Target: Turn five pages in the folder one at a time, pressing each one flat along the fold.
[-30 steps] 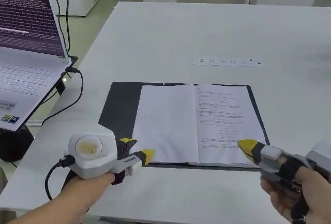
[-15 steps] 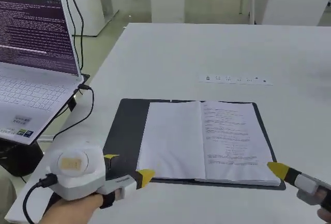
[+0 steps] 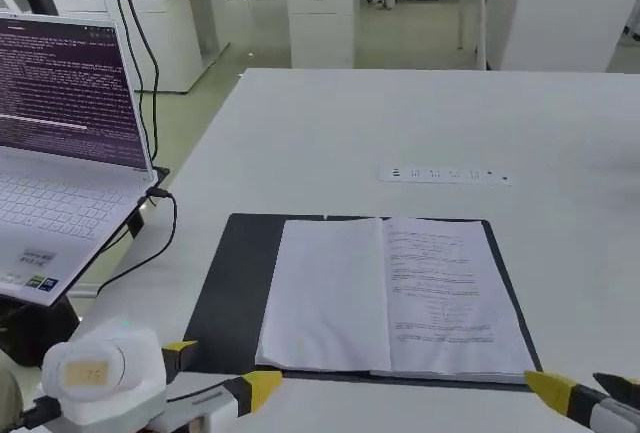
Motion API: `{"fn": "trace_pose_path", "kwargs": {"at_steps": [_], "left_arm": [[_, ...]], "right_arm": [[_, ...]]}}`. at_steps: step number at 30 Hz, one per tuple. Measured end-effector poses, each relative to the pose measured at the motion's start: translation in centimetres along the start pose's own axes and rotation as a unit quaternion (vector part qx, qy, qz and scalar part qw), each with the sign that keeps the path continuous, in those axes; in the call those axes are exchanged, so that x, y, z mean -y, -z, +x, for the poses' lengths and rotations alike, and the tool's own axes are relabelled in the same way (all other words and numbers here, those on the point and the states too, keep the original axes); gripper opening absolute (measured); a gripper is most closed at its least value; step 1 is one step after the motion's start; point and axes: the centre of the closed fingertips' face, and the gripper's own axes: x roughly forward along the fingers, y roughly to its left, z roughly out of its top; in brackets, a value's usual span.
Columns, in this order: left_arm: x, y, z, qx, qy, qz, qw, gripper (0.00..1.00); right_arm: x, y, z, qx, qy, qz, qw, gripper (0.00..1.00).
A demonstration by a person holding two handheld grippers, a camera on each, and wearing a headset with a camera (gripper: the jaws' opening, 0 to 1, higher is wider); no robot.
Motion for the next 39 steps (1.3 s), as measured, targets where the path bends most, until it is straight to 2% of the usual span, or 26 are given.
{"fn": "trace_pose_path", "kwargs": {"at_steps": [6,9,15,23,28,31,35,39], "left_arm": [[-0.2,-0.2,-0.6,0.003,-0.006,-0.002,1.0000,0.71],[-0.4,-0.4,-0.6,0.002,-0.010,0.009,0.9999,0.72],[-0.4,-0.6,-0.6,0.002,-0.012,0.015,0.9998,0.75],[0.4,-0.3,0.2,-0.005,-0.007,0.016,0.9998,0.77],[1.5,-0.4,1.5,-0.013,0.006,0.025,0.9996,0.77],[2.6,-0.4,2.9,-0.024,0.022,0.040,0.9987,0.77],[4.4,-0.5,5.1,-0.036,0.043,0.061,0.9965,0.77],[6.7,-0.6,7.6,-0.047,0.068,0.085,0.9930,0.76]], "right_arm": [[1.2,-0.1,-0.9,0.005,0.009,-0.013,0.9999,0.69],[1.5,-0.2,-1.1,0.013,0.012,-0.013,0.9998,0.74],[1.8,0.0,-1.1,0.013,0.015,-0.017,0.9997,0.81],[1.7,0.5,-0.8,0.008,0.013,-0.010,0.9998,0.84],[1.5,0.6,-0.5,0.006,0.009,-0.009,0.9999,0.84],[1.5,0.7,-0.3,0.005,0.005,-0.006,1.0000,0.84],[1.8,1.0,0.0,0.002,0.005,-0.001,1.0000,0.84],[1.8,1.2,0.1,0.003,0.003,0.004,1.0000,0.84]]}}
